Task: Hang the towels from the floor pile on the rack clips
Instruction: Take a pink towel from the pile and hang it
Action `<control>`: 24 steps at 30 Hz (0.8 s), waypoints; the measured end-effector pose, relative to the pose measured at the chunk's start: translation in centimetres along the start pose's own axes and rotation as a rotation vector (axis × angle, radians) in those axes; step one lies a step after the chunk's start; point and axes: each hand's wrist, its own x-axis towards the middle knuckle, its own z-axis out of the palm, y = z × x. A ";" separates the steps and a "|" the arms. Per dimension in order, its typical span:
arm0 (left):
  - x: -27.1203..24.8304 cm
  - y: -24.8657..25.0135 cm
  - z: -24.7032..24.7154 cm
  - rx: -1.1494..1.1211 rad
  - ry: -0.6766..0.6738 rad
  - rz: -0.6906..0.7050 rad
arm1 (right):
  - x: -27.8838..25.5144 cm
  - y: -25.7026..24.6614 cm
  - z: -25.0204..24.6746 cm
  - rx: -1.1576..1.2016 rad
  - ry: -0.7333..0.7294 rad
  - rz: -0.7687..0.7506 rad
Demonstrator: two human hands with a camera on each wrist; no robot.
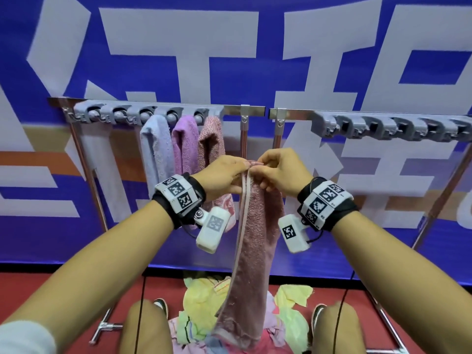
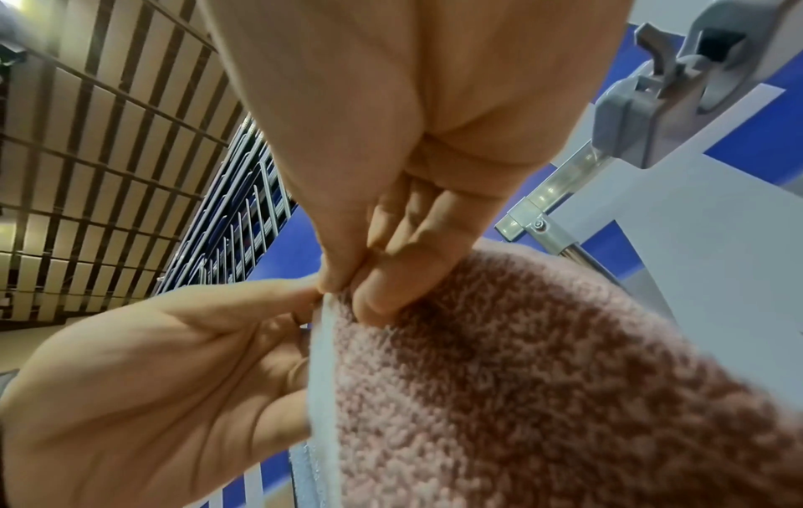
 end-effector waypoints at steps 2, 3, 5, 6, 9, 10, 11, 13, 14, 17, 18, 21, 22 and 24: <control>0.0 0.0 -0.1 0.005 0.047 0.025 | 0.0 0.1 0.0 -0.009 -0.016 -0.027; 0.1 -0.1 -0.2 0.002 0.111 0.052 | 0.0 0.1 0.1 -0.008 -0.037 -0.039; 0.2 -0.3 -0.3 -0.006 0.221 0.109 | 0.0 0.1 0.1 -0.023 -0.068 -0.062; 0.2 -0.3 -0.3 -0.019 0.251 0.121 | 0.0 0.1 0.2 -0.038 -0.067 -0.074; 0.1 -0.3 0.0 -0.044 0.249 0.125 | 0.2 0.4 0.1 -0.086 -0.024 -0.093; 0.1 -0.2 0.1 -0.049 0.226 0.124 | 0.1 0.5 0.2 -0.103 -0.005 -0.097; 0.0 0.0 0.2 -0.032 0.200 0.130 | 0.1 0.6 0.2 -0.117 0.017 -0.103; -0.2 0.3 0.5 0.019 0.156 0.141 | 0.0 0.8 0.3 -0.128 0.061 -0.110; 0.0 0.3 0.6 0.044 0.145 0.145 | -0.1 0.9 0.3 -0.128 0.078 -0.113; 0.0 0.2 0.8 0.124 0.166 0.163 | -0.2 1.2 0.5 -0.147 0.115 -0.115; 0.1 0.1 0.8 0.126 0.167 0.167 | -0.3 1.2 0.5 -0.151 0.125 -0.111; -0.2 -0.3 0.7 0.175 0.145 0.214 | -0.2 1.8 0.4 -0.184 0.146 -0.096; -0.2 -0.4 0.6 0.188 0.139 0.232 | -0.1 2.0 0.4 -0.228 0.157 -0.098; -0.1 -0.7 0.5 0.174 0.143 0.249 | 0.0 2.3 0.3 -0.339 0.181 -0.107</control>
